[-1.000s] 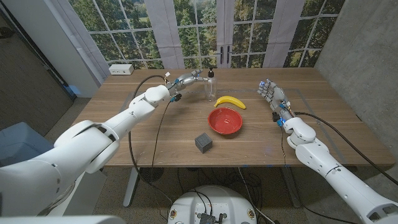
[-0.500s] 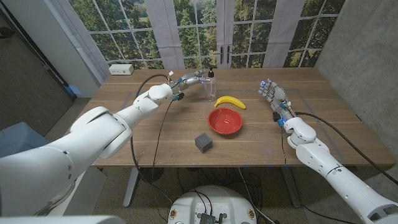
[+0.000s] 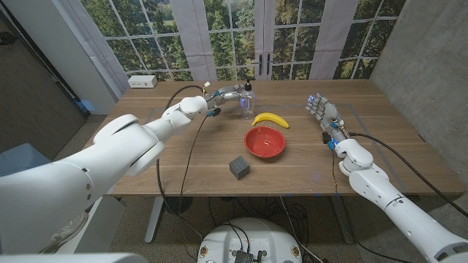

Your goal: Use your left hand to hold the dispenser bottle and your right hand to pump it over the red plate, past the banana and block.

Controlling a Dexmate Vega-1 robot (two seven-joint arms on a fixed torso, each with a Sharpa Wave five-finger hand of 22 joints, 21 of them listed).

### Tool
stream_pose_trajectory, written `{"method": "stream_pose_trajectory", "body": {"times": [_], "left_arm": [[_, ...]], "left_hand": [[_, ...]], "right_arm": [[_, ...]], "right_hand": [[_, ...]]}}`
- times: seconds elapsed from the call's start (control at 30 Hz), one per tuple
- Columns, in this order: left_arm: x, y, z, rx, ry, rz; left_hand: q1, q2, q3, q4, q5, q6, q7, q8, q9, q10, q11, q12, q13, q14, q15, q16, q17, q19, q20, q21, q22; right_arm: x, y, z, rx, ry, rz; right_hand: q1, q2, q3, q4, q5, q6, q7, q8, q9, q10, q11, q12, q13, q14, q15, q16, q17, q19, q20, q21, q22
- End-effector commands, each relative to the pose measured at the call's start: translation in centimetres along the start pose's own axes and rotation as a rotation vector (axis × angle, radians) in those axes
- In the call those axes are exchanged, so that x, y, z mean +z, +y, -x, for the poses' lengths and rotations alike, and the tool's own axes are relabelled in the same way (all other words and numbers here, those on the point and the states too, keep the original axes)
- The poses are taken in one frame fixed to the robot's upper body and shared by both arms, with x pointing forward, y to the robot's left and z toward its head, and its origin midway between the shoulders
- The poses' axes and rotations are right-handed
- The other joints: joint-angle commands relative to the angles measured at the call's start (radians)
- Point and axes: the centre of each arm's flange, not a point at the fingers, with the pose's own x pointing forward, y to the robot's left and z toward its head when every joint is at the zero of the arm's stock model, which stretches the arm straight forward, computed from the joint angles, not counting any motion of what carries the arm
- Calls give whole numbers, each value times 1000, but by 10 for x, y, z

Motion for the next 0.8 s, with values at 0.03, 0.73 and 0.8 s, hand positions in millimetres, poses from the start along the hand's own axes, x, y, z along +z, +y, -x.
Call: {"method": "stream_pose_trajectory", "body": {"times": [0.03, 0.73, 0.8], "left_arm": [[9, -4, -5, -12, -22, -19], [10, -7, 7, 194, -76, -21], [11, -6, 7, 176, -73, -36]], "left_hand": [[47, 25, 9, 0, 0, 58, -1, 20, 4, 48, -3, 8, 2, 35, -74, -2, 1, 23, 8, 4, 2], [480, 315, 84, -12, -17, 553, 52, 114, 27, 621, -12, 130, 38, 679, -203, 199, 82, 377, -70, 220, 67], [540, 317, 100, -11, -18, 641, 47, 146, 35, 713, -35, 159, 56, 727, -204, 216, 92, 390, -82, 273, 88]], "right_arm": [[0, -4, 5, -12, -3, 1], [2, -2, 9, -20, -3, 6], [2, -2, 9, -19, -4, 11]], "right_hand": [[-9, -6, 3, -5, 3, 5, 1, 7, 2, 10, 0, 7, 3, 3, 6, -4, 1, 8, 9, 5, 3], [-14, -5, 3, -7, 3, 12, 1, 9, 3, 15, 3, 8, 3, 4, 8, -3, -1, 7, 11, 4, 3], [-14, -5, 3, -7, 3, 12, 1, 9, 3, 15, 3, 8, 3, 3, 8, -3, -2, 7, 11, 4, 3]]}}
